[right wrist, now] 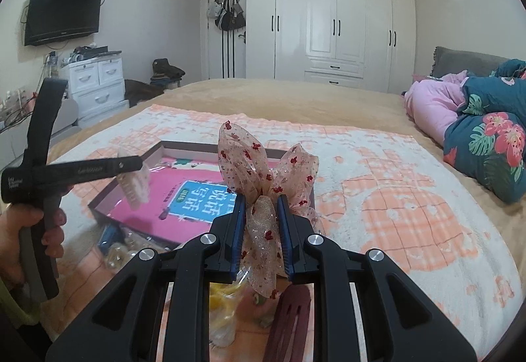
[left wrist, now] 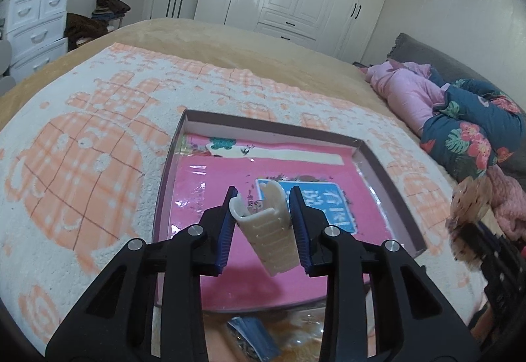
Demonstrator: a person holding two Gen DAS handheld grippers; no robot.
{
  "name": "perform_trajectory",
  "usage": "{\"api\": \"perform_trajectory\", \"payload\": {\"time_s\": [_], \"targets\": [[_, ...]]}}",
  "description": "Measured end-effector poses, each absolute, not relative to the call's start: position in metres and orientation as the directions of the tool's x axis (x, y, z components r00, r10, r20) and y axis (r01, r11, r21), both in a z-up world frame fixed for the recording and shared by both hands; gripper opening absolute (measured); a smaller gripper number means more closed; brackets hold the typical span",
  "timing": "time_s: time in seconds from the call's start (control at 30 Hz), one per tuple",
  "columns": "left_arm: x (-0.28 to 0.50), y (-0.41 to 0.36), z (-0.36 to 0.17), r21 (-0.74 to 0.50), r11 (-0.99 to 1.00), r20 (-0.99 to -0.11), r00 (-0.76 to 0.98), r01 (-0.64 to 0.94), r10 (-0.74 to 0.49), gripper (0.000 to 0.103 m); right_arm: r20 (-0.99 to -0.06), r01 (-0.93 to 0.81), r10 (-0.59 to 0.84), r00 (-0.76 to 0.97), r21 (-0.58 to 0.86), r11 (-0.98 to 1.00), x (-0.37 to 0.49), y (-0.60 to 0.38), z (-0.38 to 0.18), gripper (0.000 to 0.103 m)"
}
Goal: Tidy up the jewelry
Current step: 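Carry the bow into the pink box with the right tool while the left tool sets the claw clip inside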
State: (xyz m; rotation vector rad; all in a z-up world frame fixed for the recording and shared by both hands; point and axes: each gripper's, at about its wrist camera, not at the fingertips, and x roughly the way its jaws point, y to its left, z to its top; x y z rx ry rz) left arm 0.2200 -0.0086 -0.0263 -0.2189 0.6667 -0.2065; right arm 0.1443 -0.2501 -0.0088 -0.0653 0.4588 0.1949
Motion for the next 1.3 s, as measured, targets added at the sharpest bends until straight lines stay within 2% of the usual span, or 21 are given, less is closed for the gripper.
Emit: {"api": "perform_trajectory", "payload": {"time_s": [0.3, 0.63, 0.87, 0.97, 1.1, 1.17, 1.3], "targets": [[0.232, -0.004, -0.042, -0.264, 0.960, -0.618, 0.747, 0.096, -0.244, 0.021, -0.500, -0.207, 0.161, 0.851, -0.036, 0.978, 0.179, -0.246, -0.016, 0.019], [0.232, 0.003, -0.041, -0.259, 0.962, -0.612, 0.757, 0.084, -0.231, 0.021, -0.615, -0.206, 0.122, 0.779, -0.067, 0.976, 0.225, -0.234, -0.043, 0.019], [0.228, 0.009, -0.037, -0.269, 0.960, -0.604, 0.763, 0.074, -0.228, 0.028, -0.640, -0.215, 0.136, 0.756, -0.046, 0.975, 0.223, -0.231, -0.056, 0.025], [0.225, 0.010, -0.034, -0.269, 0.960, -0.597, 0.769, 0.074, -0.227, 0.031, -0.635, -0.223, 0.146, 0.758, -0.042, 0.974, 0.219, -0.227, -0.057, 0.030], [0.220, 0.011, -0.030, -0.265, 0.961, -0.587, 0.778, 0.079, -0.226, 0.034, -0.618, -0.237, 0.162, 0.769, -0.039, 0.971, 0.213, -0.224, -0.054, 0.045], [0.216, 0.011, -0.028, -0.261, 0.962, -0.580, 0.784, 0.080, -0.223, 0.036, -0.608, -0.238, 0.167, 0.776, -0.037, 0.971, 0.210, -0.224, -0.052, 0.048], [0.210, 0.012, -0.023, -0.255, 0.964, -0.567, 0.795, 0.079, -0.215, 0.042, -0.571, -0.227, 0.177, 0.802, -0.016, 0.974, 0.201, -0.227, -0.045, 0.064]]}}
